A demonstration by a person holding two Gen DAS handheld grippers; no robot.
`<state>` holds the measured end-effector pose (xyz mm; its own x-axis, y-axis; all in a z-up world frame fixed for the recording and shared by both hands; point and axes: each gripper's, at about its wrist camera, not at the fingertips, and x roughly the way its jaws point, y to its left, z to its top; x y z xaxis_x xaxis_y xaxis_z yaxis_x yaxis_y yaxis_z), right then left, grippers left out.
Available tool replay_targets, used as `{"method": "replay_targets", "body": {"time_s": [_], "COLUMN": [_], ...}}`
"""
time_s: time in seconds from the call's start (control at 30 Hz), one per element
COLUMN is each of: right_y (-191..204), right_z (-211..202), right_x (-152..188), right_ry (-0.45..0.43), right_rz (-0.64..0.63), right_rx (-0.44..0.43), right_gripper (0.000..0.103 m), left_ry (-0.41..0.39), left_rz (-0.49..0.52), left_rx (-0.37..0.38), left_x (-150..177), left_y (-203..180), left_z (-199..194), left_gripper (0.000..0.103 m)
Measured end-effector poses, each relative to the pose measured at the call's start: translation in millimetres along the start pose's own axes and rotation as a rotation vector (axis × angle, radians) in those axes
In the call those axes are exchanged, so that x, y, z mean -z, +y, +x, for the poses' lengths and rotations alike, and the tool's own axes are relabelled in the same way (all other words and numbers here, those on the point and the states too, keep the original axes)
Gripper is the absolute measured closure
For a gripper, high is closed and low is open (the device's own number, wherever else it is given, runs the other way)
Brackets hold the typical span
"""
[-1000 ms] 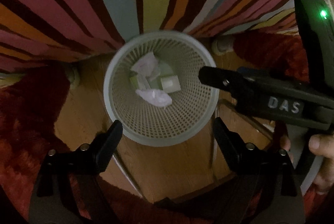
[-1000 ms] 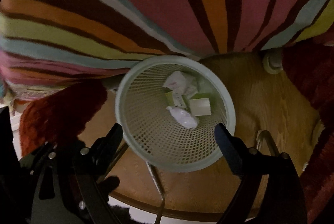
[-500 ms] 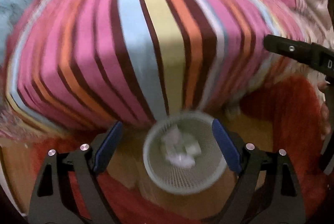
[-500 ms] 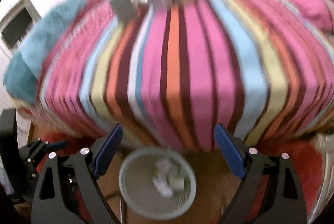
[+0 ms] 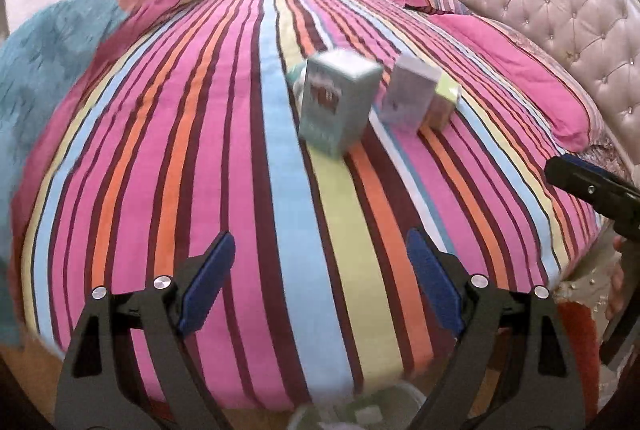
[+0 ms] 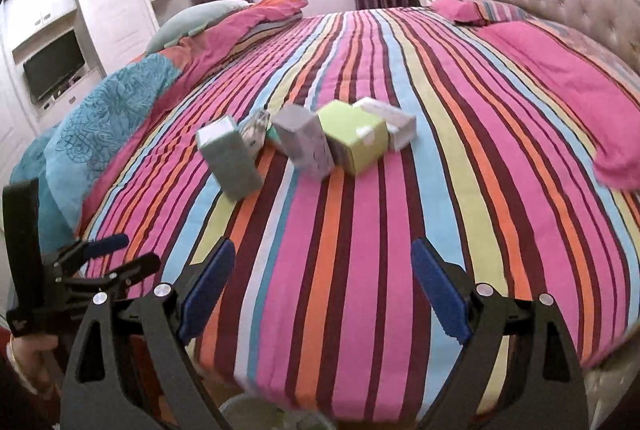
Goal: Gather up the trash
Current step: 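Grasp the teal box with the left tool while the right tool grasps a white box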
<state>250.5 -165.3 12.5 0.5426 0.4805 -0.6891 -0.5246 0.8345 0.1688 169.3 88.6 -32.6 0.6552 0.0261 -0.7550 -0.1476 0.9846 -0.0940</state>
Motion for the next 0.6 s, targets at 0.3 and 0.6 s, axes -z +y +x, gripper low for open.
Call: {"method": "replay_targets", "body": {"time_s": [0.3,0.6], "right_y": [0.6,6.6], "right_z": [46.6,78.9], "right_x": [-34.0,-67.8], "right_ry": [0.053,0.073], "right_rz": [-0.101,-0.212], "right_rx": [0.014,-0.012], "right_gripper": [0.018,0.018], "left_ry": [-0.002,-0.014], "left_rz": [0.094,0.089], "left_rx": [0.038,0.072], "left_x": [-39.5,-66.4], "left_y": [2.0,7.6], "left_z": [43.8,74.7], "left_gripper": [0.018,0.018]}}
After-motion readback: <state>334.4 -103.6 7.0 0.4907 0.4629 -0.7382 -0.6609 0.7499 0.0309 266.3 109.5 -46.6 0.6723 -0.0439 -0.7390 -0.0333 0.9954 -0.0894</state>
